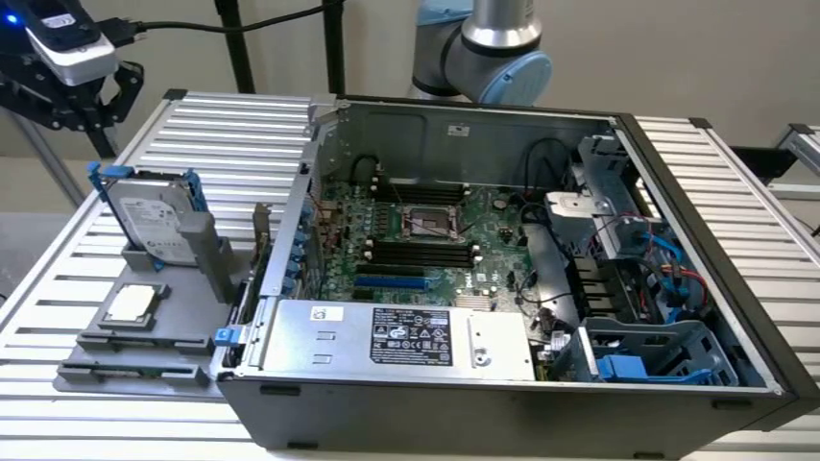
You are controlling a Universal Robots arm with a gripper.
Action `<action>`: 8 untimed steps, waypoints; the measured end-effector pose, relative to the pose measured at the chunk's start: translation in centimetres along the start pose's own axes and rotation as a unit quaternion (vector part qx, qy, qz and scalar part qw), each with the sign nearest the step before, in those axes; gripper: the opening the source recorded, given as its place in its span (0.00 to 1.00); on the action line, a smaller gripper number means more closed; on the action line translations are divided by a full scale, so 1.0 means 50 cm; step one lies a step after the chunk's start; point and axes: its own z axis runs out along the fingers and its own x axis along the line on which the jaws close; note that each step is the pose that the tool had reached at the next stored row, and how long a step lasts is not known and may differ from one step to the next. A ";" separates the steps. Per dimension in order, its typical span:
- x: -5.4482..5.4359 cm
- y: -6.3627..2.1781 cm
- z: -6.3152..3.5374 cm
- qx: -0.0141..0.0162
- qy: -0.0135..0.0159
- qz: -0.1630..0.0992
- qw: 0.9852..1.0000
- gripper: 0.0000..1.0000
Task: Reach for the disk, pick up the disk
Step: 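Pick up the disk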
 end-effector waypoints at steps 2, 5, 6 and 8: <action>0.000 0.000 -0.004 0.000 0.000 -0.013 1.000 0.11; -0.001 0.000 -0.010 0.000 0.001 -0.033 0.999 0.11; -0.001 0.000 -0.010 0.000 0.001 -0.040 0.999 0.11; -0.002 0.000 -0.010 0.000 0.002 -0.053 0.999 0.11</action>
